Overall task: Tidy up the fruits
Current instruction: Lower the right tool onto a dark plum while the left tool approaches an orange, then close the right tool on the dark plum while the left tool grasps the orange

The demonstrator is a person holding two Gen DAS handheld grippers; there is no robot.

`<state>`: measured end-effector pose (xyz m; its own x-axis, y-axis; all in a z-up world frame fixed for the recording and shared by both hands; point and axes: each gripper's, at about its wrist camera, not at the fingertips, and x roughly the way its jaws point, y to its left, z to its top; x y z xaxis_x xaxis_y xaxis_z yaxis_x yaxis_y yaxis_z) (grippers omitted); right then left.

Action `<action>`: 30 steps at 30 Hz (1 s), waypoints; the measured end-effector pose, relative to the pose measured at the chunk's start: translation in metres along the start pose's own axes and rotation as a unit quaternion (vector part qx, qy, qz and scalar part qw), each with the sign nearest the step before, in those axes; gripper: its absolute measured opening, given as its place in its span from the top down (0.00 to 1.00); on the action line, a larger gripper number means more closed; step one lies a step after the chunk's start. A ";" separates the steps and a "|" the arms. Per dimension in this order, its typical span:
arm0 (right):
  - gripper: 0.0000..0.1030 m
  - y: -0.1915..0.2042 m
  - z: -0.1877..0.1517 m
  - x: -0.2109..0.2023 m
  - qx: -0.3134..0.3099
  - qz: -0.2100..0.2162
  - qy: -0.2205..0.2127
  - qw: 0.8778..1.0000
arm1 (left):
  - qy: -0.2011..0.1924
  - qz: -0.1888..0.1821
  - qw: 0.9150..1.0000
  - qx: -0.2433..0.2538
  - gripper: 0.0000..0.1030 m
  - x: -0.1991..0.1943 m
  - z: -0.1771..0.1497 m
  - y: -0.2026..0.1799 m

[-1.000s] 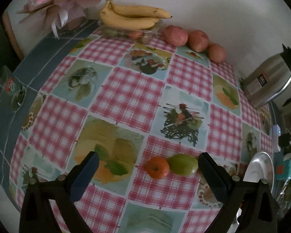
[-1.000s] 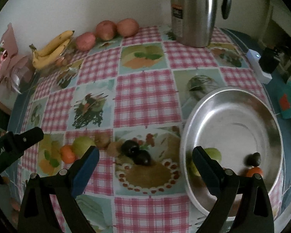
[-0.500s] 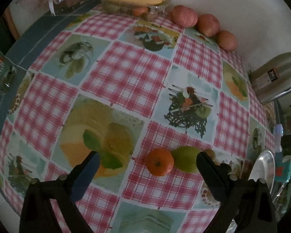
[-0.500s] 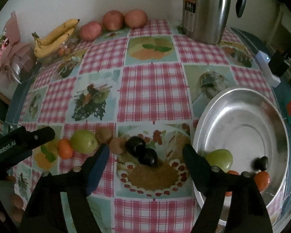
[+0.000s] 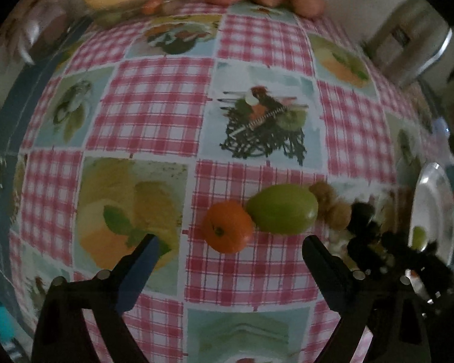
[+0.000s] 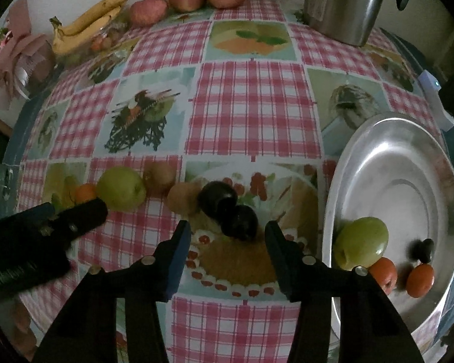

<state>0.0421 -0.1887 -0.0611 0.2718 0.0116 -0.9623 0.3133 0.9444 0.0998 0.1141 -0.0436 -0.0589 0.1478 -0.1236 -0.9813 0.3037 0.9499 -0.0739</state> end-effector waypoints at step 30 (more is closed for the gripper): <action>0.72 -0.006 -0.001 0.014 0.005 -0.016 0.009 1.000 | 0.015 0.019 0.999 0.029 0.64 0.030 0.003 -0.016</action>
<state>0.0433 -0.1945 -0.0752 0.2445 -0.0120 -0.9696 0.3301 0.9412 0.0716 0.1169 -0.0633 -0.0863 0.1333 -0.0776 -0.9880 0.3527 0.9354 -0.0259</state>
